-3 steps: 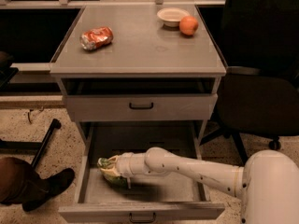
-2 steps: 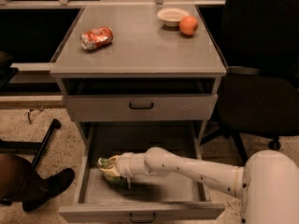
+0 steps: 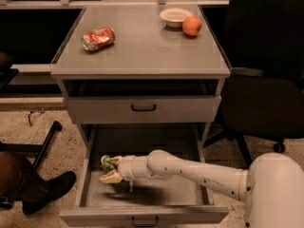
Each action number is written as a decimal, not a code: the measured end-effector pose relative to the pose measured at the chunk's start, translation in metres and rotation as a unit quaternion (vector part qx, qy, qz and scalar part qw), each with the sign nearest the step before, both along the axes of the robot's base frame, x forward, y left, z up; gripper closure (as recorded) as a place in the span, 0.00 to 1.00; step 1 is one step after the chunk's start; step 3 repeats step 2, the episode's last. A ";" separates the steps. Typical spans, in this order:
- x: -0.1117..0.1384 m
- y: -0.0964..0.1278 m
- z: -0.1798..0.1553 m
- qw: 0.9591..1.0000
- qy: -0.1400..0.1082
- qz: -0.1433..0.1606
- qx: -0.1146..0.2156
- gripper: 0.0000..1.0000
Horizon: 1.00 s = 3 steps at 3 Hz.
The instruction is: Place green jalapeno chip bag into middle drawer
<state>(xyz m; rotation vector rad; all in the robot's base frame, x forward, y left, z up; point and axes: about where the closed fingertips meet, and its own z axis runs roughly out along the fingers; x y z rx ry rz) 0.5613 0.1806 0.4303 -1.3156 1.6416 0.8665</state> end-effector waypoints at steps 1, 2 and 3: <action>0.000 0.000 0.000 1.000 0.000 0.000 0.000 0.00; 0.000 0.000 0.000 1.000 0.000 0.000 0.000 0.00; 0.000 0.000 0.000 1.000 0.000 0.000 0.000 0.00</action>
Offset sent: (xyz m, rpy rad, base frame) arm 0.0000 0.0000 0.0000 0.0000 0.0000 0.0000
